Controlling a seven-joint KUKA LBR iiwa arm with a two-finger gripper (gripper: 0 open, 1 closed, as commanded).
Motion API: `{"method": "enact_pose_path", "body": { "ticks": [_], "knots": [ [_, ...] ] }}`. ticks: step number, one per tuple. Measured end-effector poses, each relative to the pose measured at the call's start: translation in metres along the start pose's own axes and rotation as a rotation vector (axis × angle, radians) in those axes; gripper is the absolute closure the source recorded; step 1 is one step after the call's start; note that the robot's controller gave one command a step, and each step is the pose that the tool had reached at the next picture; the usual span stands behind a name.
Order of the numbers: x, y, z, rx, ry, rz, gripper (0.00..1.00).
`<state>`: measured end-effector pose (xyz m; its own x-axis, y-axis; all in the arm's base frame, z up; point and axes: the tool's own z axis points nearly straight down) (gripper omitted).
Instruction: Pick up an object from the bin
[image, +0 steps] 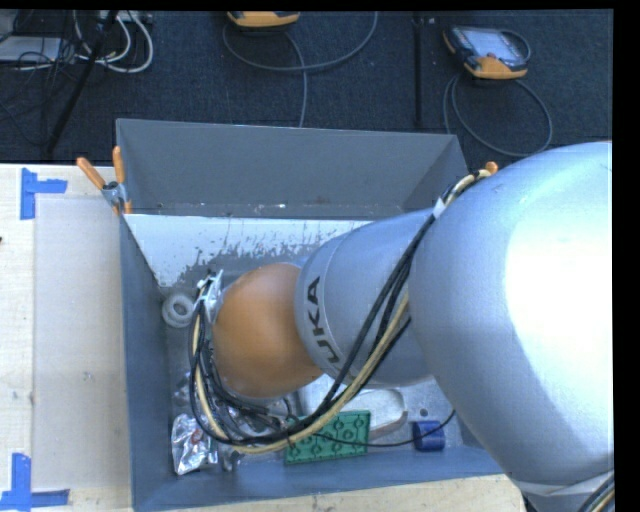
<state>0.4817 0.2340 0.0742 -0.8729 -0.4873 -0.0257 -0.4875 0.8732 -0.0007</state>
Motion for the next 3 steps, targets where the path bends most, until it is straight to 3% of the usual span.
{"method": "enact_pose_path", "body": {
  "ticks": [1, 3],
  "knots": [
    [0.004, 0.0006, 0.0013, -0.001, 0.018, 0.001, 1.0],
    [-0.0002, 0.0009, 0.0023, 0.0, 0.027, 0.007, 1.0]
  ]
}}
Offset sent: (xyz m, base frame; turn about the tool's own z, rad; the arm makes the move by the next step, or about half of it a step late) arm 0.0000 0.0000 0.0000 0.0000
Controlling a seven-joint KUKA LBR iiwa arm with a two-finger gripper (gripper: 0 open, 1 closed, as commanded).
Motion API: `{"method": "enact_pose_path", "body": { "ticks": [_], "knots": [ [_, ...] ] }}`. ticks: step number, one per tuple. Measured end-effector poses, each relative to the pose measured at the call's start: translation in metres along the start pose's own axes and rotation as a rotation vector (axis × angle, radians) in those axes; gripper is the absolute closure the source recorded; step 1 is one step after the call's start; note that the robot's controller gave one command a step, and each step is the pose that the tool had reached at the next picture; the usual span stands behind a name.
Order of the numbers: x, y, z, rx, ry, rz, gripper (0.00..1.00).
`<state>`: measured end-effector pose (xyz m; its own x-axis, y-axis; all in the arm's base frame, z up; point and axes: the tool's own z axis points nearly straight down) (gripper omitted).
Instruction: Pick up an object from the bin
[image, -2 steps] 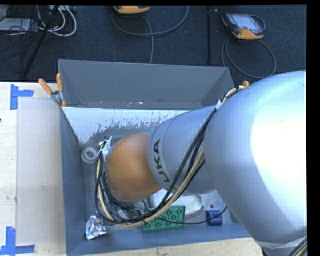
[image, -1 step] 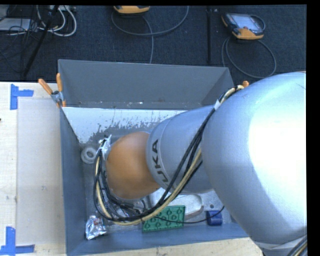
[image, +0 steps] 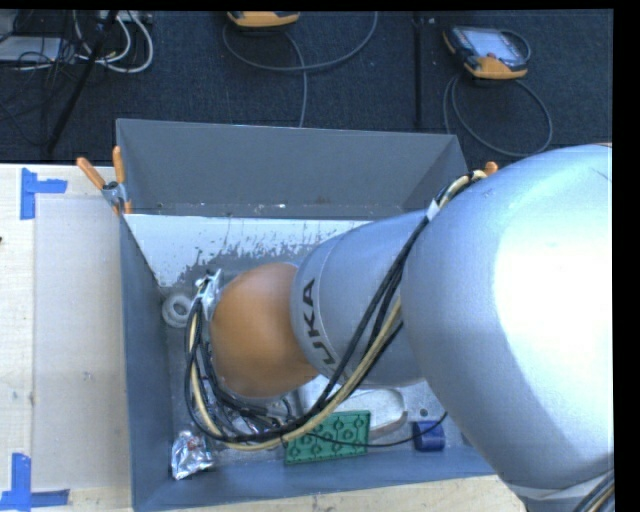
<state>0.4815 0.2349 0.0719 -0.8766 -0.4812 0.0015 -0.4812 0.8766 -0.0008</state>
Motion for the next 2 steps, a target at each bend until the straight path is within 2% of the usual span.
{"method": "enact_pose_path", "body": {
  "ticks": [1, 2],
  "knots": [
    [0.0042, 0.0089, -0.0003, 0.005, -0.005, 0.043, 1.0],
    [0.0023, 0.0097, -0.0001, 0.006, -0.003, 0.014, 1.0]
  ]
}}
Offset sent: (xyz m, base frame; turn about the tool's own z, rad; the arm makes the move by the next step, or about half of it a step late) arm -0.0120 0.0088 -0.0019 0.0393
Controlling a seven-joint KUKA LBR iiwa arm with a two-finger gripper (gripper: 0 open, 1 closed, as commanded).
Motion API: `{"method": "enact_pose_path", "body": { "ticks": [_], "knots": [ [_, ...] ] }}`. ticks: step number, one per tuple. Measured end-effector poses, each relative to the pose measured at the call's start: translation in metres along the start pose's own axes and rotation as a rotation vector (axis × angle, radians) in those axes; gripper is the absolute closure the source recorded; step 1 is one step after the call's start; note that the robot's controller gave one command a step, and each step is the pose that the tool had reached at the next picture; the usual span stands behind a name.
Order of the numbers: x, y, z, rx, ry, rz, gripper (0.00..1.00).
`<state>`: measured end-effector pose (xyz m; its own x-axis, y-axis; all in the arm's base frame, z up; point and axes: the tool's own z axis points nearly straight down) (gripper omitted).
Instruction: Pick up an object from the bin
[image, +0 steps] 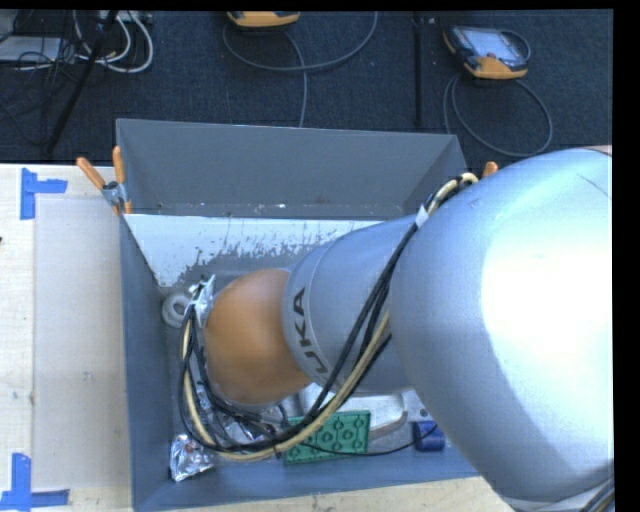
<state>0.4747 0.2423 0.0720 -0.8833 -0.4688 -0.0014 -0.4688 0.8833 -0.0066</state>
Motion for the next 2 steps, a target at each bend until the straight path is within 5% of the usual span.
{"method": "enact_pose_path", "body": {
  "ticks": [1, 2],
  "knots": [
    [0.003, -0.001, -0.003, -0.005, 0.002, -0.002, 1.0],
    [-0.058, -0.025, 0.0, -0.006, 0.002, -0.191, 1.0]
  ]
}}
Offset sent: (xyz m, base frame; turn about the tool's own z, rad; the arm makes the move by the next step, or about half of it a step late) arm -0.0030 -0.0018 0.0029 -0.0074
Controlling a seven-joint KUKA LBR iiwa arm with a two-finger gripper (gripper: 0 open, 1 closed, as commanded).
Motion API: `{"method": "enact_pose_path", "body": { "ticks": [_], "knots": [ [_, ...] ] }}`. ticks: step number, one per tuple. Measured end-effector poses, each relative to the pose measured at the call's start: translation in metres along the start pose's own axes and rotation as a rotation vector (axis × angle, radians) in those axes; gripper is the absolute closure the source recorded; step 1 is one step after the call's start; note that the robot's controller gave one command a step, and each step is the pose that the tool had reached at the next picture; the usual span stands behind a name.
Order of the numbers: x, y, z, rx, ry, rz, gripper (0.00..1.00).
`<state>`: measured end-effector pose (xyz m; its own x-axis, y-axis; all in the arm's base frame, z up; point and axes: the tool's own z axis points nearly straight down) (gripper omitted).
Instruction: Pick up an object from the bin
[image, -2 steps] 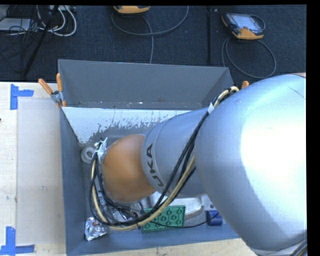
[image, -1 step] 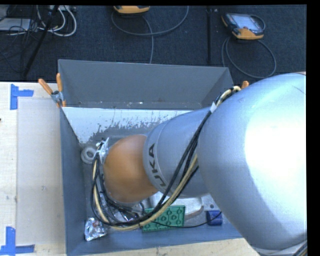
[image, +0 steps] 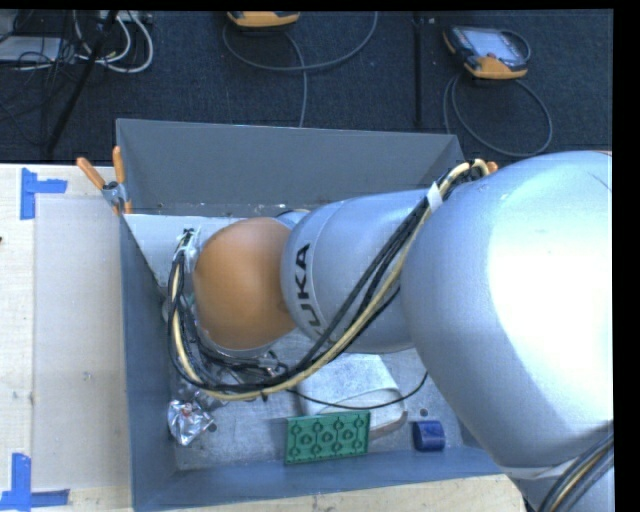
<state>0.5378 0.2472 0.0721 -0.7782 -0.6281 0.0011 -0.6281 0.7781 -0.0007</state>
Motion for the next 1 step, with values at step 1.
{"method": "enact_pose_path", "body": {
  "ticks": [1],
  "knots": [
    [-0.0021, -0.0077, -0.1623, 0.002, -0.01, -0.054, 1.0]
  ]
}}
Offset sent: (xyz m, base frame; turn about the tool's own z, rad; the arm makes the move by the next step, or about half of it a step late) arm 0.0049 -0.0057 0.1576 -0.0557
